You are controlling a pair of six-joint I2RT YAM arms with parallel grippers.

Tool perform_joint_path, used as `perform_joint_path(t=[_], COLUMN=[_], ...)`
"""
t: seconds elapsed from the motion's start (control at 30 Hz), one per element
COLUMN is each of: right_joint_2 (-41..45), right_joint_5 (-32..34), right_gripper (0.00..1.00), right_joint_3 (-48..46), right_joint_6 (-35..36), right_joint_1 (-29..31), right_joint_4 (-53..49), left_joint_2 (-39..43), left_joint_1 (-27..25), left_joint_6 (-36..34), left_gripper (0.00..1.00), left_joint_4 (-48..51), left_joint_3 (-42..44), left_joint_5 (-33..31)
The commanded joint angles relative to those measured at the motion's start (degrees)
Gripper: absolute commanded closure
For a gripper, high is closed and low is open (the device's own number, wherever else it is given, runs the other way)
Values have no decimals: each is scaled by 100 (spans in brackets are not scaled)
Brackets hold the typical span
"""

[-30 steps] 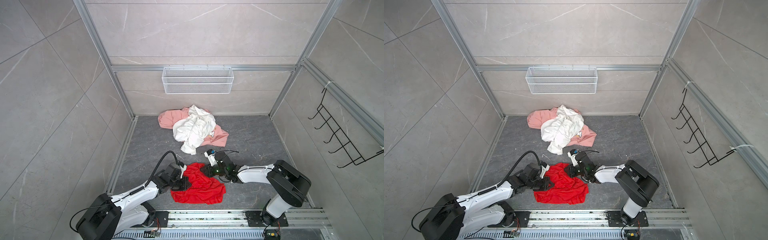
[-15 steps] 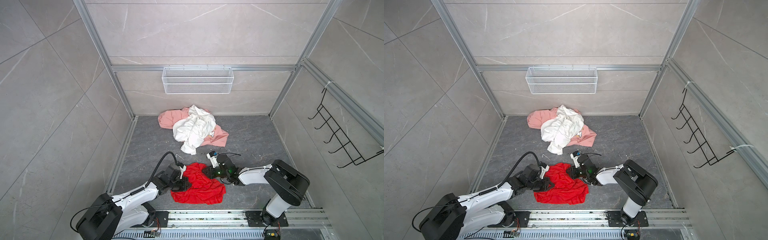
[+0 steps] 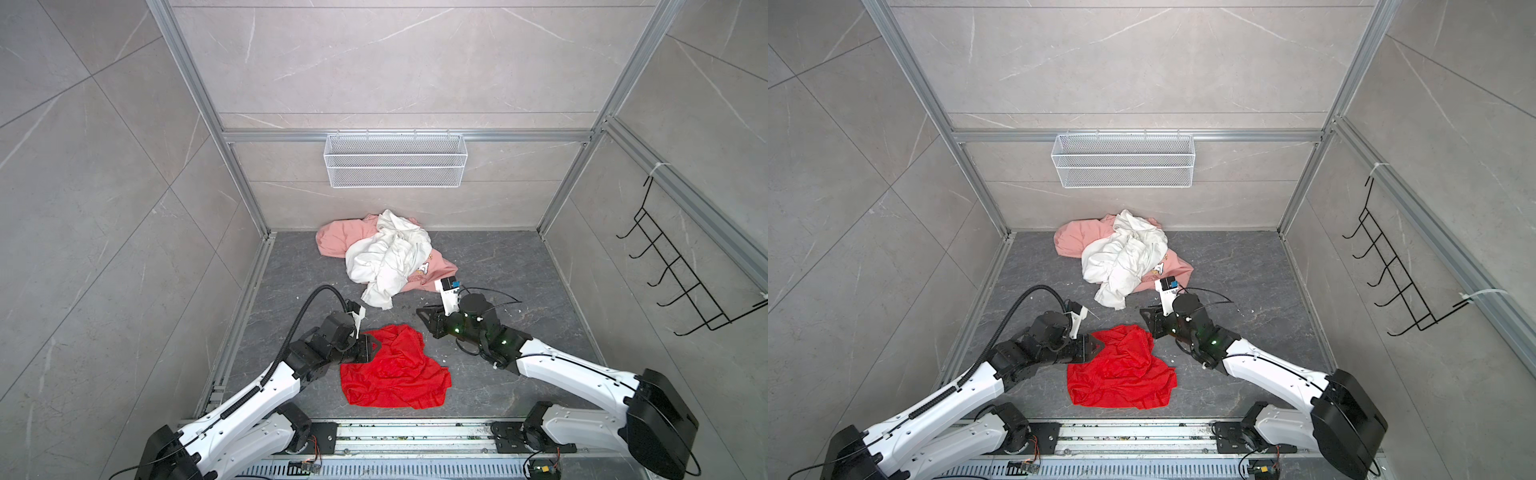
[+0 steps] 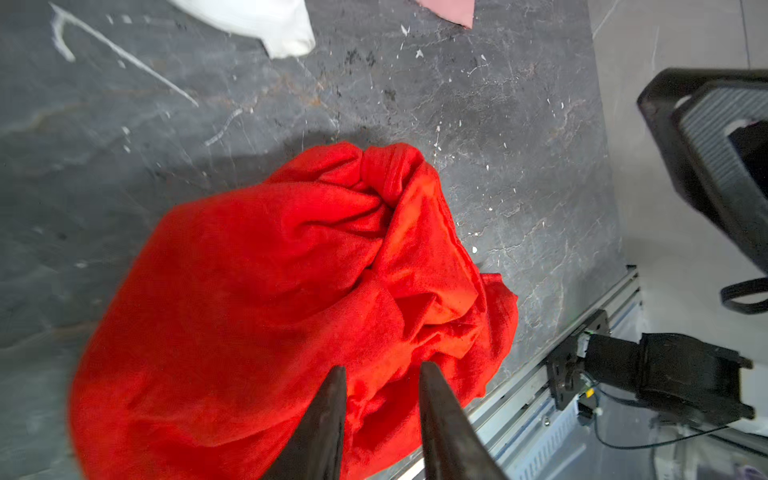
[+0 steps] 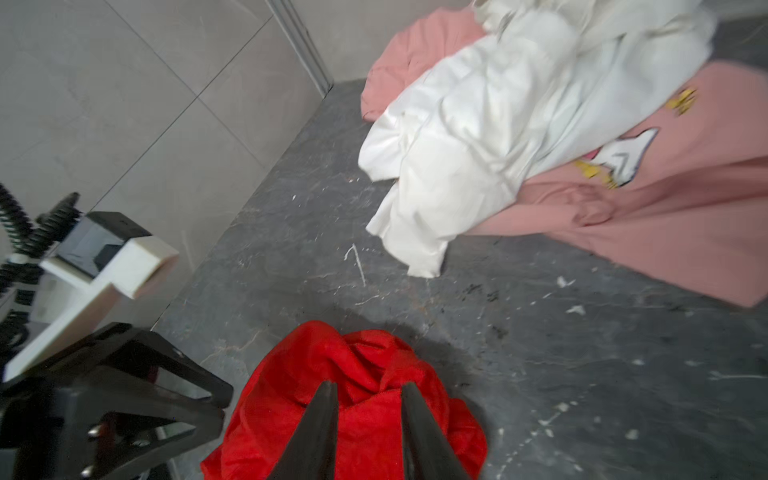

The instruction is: Pick out a specific cloth from the pile

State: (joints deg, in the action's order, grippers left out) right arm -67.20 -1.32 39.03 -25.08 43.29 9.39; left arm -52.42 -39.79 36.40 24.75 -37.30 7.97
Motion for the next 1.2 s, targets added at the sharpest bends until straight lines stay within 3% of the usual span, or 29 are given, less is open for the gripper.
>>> perform_joint_path(t=[0.0,0.1,0.17,0.23,0.33,0.47,0.5,0.6,0.7,0.87,1.0,1.17], right_joint_2=[393,719,946,1175,1400,1331,1264,957,751,376,-461,-1058], right_joint_5=[1189,2286,2781,3027,3155,3890,3970,4574,4890,4231,4039,3475], right_gripper=[64,55,48,40,16,0,0,0,0,0,0,0], right_joint_3=[144,164,3,-57,133,391,376,185,-362,-1502,-2023,-2345], right_joint_6=[531,702,1024,1349,1433,1420,1720,2482,3087,3095,3058,3114], right_joint_1=[-47,-74,-84,-86,-92,-97,-100,-113,-316,-1171,-1717,-2258], right_joint_4=[-843,-1239,-1208,-1273,-1747,-2181,-2105,-1746,-713,1343,2876,4434], left_joint_2=[94,208,265,307,230,-207,-331,-538,-487,-453,-1136,-1780], left_joint_1=[58,91,101,103,108,149,227,782,1326,2101,2785,3117], left_joint_6=[-509,-646,-687,-812,-1104,-1791,-2041,-2621,-2989,-4023,-4319,-4474], left_gripper=[36,11,1,1,1,2,2,2,2,7,7,9], left_joint_4=[836,1178,1330,1357,1361,919,682,107,-906,-3104,-3534,-4690], left_joint_3=[-496,-838,-953,-940,-817,-488,-417,-293,133,1150,1128,1217], left_joint_5=[-871,-1673,-2383,-3247,-4641,-5868,-5983,-5186,-4622,-3721,-3307,-2683])
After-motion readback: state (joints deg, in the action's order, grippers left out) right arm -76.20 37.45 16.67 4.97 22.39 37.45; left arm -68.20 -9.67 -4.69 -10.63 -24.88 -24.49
